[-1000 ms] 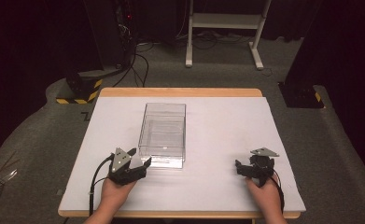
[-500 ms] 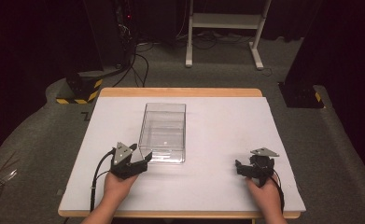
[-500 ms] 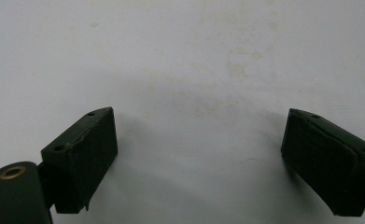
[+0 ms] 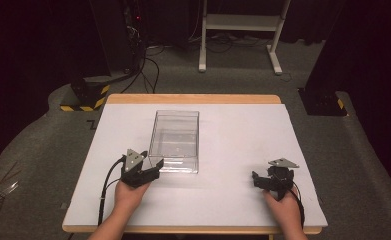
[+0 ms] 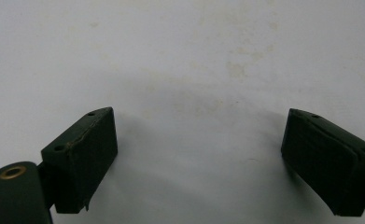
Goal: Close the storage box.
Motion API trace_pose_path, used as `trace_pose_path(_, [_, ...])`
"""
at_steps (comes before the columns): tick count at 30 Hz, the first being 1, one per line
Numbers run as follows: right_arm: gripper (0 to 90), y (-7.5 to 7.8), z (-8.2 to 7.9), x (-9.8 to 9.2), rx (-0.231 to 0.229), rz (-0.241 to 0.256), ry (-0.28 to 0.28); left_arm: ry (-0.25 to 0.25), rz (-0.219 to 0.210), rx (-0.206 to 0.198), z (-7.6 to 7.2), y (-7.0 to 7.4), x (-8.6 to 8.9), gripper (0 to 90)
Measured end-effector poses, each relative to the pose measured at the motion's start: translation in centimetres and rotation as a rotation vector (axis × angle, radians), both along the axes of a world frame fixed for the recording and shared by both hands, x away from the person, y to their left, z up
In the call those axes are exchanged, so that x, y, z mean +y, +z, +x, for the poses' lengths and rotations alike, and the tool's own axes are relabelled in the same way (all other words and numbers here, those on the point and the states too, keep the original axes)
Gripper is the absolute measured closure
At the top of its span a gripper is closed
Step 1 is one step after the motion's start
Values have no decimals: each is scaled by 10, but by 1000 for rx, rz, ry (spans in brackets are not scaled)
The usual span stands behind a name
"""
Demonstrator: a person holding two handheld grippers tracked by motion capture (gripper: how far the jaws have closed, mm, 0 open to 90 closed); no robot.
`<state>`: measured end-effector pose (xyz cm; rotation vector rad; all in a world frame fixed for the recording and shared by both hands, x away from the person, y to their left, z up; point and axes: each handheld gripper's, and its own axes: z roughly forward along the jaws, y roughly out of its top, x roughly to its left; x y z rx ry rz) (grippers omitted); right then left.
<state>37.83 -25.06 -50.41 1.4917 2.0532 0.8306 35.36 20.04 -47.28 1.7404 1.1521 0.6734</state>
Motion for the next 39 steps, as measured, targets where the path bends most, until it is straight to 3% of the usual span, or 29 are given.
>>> trace_pose_path(11, [107, 0, 0, 0, 0, 0, 1, 36, 4, 24, 9, -5, -1, 325])
trace_pose_path(18, [107, 0, 0, 0, 0, 0, 1, 30, -15, 43, 10, -7, -4, 332])
trace_pose_path(21, [107, 0, 0, 0, 0, 0, 0, 8, -43, 70, 11, -7, -1, 316])
trace_pose_path(34, [107, 0, 0, 0, 0, 0, 0, -73, -57, 93, -7, -8, 17, 283])
trace_pose_path(39, [107, 0, 0, 0, -2, -2, 2, -70, -50, 104, -15, -9, 31, 280])
